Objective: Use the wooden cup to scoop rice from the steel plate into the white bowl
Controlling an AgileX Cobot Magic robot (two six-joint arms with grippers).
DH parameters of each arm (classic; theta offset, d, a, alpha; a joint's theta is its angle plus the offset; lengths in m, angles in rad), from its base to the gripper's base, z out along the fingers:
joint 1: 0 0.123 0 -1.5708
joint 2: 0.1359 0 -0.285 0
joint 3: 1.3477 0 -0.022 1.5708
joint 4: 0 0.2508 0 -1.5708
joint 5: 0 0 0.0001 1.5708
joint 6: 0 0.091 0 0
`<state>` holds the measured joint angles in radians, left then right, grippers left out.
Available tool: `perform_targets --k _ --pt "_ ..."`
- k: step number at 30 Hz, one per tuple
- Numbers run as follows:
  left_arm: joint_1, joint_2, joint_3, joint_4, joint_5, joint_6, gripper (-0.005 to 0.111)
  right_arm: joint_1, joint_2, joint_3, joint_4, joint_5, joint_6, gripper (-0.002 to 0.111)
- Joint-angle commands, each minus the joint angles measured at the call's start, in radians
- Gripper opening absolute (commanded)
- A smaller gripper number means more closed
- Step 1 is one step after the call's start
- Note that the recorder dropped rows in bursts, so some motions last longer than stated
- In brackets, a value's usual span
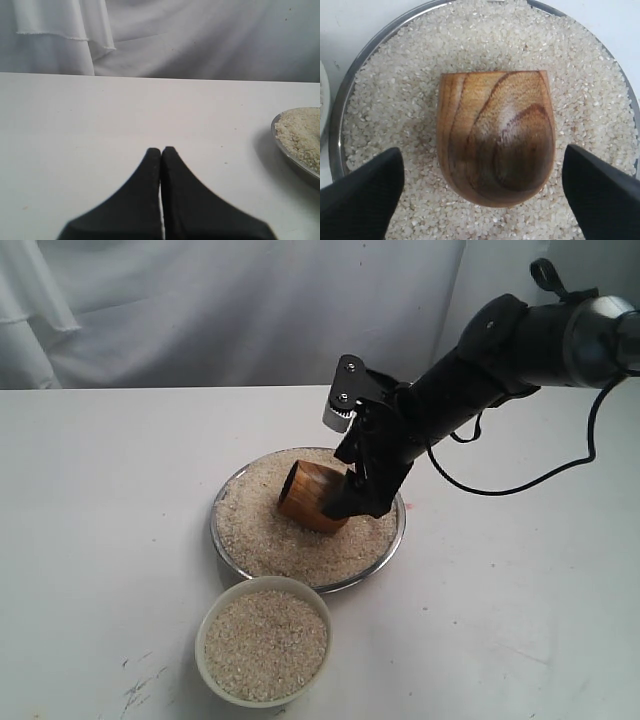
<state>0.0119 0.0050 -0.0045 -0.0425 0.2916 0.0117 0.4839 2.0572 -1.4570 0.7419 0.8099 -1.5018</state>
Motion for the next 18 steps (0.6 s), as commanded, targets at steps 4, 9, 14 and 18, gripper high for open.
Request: perform_targets --k 4,9,14,18 --pt "-0.002 -0.005 0.005 -0.001 -0.006 -0.003 0.000 -0.007 -0.003 -0.006 0.036 0.012 0.081 0.078" --pt "-0.002 -0.005 0.005 -0.001 -0.006 -0.003 0.000 -0.007 -0.003 -0.006 0.076 0.005 0.081 0.078" --pt "-0.002 -0.005 0.005 -0.001 -0.006 -0.003 0.000 -0.007 -0.003 -0.006 0.074 0.010 0.075 0.082" --pt "-0.002 -0.005 0.005 -0.001 -0.006 -0.003 0.000 -0.007 -0.003 -0.006 0.051 0.005 0.066 0.091"
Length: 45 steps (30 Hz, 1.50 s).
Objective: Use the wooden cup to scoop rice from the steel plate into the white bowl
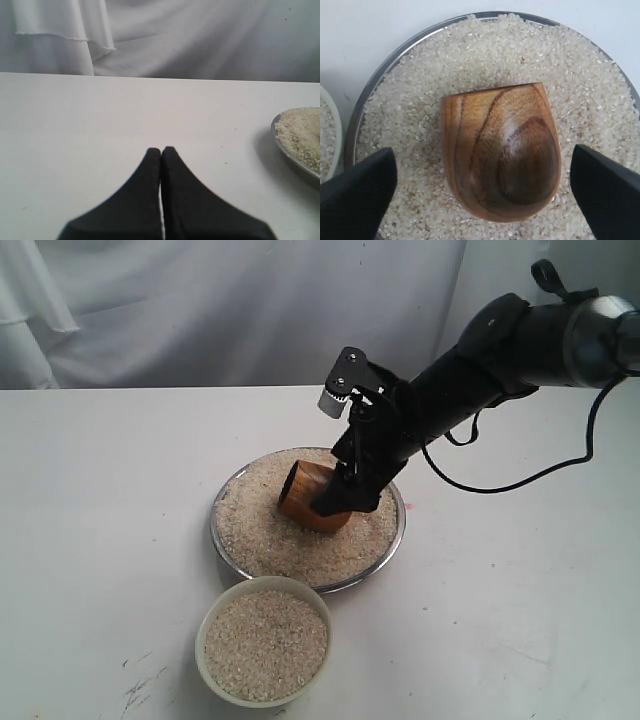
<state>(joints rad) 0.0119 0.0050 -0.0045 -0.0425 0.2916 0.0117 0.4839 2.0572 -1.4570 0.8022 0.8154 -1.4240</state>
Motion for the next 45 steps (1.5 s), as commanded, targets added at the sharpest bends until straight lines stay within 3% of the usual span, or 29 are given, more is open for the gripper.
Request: perform_targets --k 1,45 --pt "-0.002 -0.005 0.005 -0.001 -0.006 -0.003 0.000 -0.007 -0.003 -0.006 -0.011 -0.006 -0.012 0.093" --pt "-0.002 -0.005 0.005 -0.001 -0.006 -0.003 0.000 0.036 0.137 -0.008 0.044 -0.194 -0.106 0.093"
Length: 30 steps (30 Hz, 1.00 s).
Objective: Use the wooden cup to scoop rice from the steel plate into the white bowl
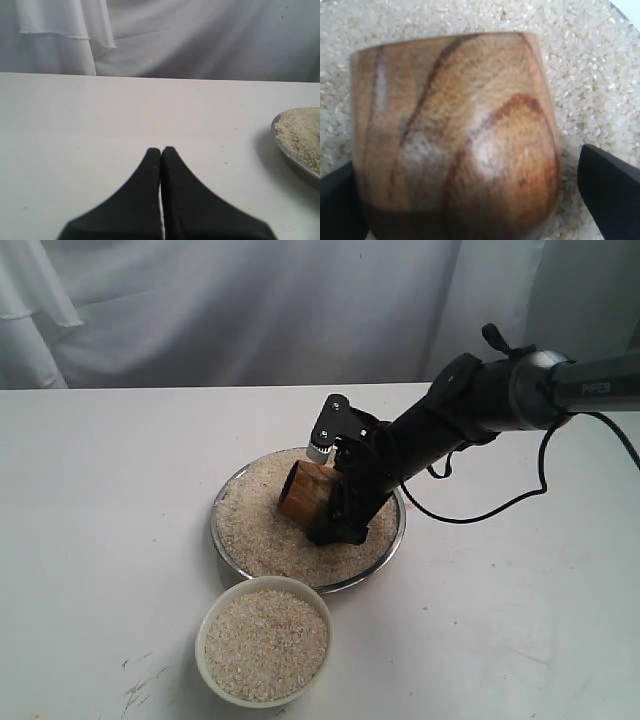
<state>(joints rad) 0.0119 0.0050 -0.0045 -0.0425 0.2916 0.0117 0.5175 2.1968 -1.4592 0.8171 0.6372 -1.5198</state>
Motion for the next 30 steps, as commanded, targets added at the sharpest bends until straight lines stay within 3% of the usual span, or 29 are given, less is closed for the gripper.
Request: perform_targets --k 1,8,23,26,30 --pt "-0.002 -0.005 0.005 -0.001 -0.006 -0.003 0.000 0.002 -0.002 -0.005 0.029 -0.016 -0.010 0.093" --pt "-0.002 -0.005 0.005 -0.001 -0.006 -0.003 0.000 0.021 0.000 -0.005 0.036 -0.041 -0.014 0.090" --pt "-0.002 -0.005 0.005 -0.001 -0.006 -0.003 0.000 0.028 0.025 -0.003 0.034 -0.052 0.063 0.008" --pt "-0.002 -0.005 0.005 -0.001 -0.006 -0.003 0.000 0.028 0.013 -0.003 0.002 -0.038 0.068 0.000" --pt "-0.002 -0.005 0.005 -0.001 -0.006 -0.003 0.000 0.028 -0.027 -0.003 -0.031 -0.038 0.092 0.000"
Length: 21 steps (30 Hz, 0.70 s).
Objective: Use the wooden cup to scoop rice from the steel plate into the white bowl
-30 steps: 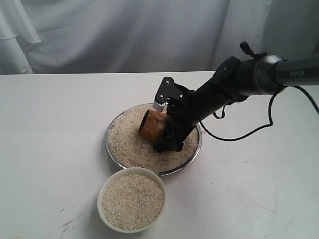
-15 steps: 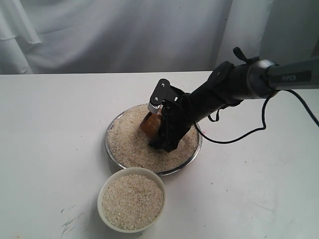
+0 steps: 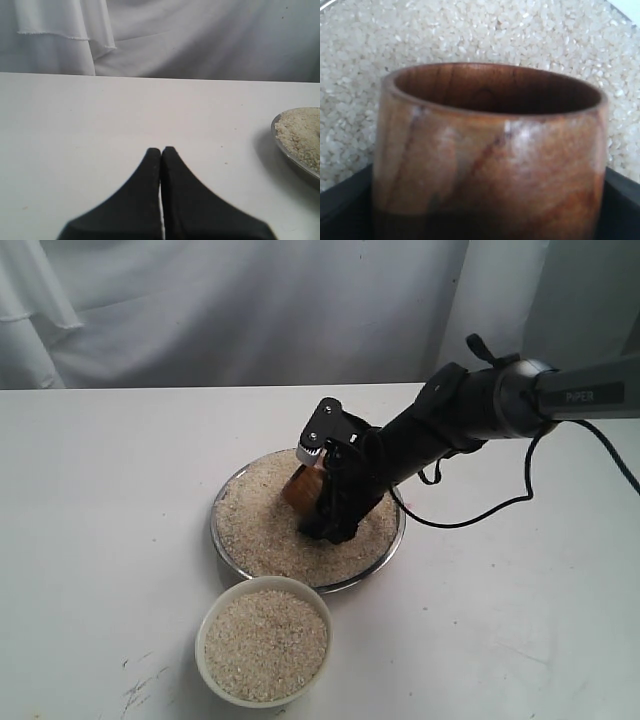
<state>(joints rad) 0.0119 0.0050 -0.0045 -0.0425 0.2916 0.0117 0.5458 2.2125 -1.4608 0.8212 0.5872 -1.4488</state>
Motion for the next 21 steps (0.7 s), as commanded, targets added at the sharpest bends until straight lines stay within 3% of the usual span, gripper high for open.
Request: perform_targets --k 1,8,21 --pt "-0.002 -0.005 0.005 -0.001 -0.006 -0.003 0.000 0.000 -0.053 -0.002 -0.037 0.012 0.021 0.000" --pt "-0.002 -0.005 0.005 -0.001 -0.006 -0.003 0.000 0.002 -0.103 -0.002 -0.087 0.032 0.028 0.000" --pt "-0.002 -0.005 0.005 -0.001 -0.006 -0.003 0.000 0.137 -0.218 -0.002 -0.642 0.048 0.217 0.000"
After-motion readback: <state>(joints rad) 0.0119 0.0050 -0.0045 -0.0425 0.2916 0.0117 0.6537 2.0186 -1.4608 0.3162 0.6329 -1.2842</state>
